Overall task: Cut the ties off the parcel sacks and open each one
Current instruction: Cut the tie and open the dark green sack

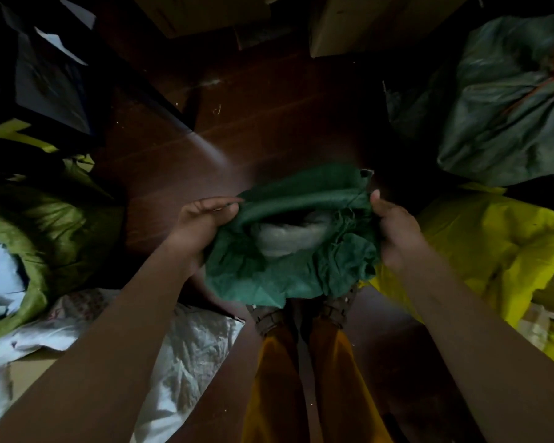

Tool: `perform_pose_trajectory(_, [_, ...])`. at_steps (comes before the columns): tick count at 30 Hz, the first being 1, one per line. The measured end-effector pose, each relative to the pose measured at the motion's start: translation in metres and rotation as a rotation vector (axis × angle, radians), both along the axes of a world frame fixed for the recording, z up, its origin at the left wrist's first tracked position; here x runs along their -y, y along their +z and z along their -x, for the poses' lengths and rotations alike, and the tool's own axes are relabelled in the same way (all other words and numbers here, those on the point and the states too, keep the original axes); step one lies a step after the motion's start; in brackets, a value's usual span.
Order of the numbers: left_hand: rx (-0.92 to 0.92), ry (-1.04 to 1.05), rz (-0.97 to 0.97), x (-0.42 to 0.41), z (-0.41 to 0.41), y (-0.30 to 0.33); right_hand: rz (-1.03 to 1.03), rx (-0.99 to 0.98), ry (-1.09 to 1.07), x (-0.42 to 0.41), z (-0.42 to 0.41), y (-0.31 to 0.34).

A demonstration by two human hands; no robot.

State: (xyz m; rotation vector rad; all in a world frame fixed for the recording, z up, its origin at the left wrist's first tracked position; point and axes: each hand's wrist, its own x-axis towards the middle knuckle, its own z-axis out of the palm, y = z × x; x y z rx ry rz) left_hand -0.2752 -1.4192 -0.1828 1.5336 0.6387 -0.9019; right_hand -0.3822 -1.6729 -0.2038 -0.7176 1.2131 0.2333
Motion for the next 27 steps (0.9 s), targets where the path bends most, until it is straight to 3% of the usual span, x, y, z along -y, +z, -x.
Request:
perform_pose_trajectory(3, [-0.001,0.112,0.127,0.009,-0.005,0.009,-0.198,0.037,-0.174,-0.004,-0.001,0.009])
perform_pose_trajectory(7, [-0.004,0.01,0.165,0.017,-0.019,0.017,-0.277,0.02,-0.291,-0.01,-0.008,0.016])
perform_pose_trajectory(13, [0.115,-0.112,-0.052,0.02,-0.032,0.022,-0.253,-0.072,-0.362,-0.02,0.001,0.015])
perform_pose_trajectory(16, [0.15,-0.307,-0.364,0.021,-0.025,0.024,-0.268,-0.098,-0.354,-0.017,0.009,0.013])
perform_pose_trajectory(18, [0.09,-0.319,-0.453,0.027,-0.014,0.033,-0.256,-0.142,-0.322,-0.016,0.018,0.013])
perform_pose_trajectory(22, [-0.216,-0.04,-0.13,0.047,0.006,0.039,-0.019,-0.318,-0.069,-0.009,0.034,0.01])
perform_pose_trajectory(27, [-0.218,0.081,-0.088,0.058,0.011,0.025,0.139,-0.481,0.303,0.005,0.047,-0.006])
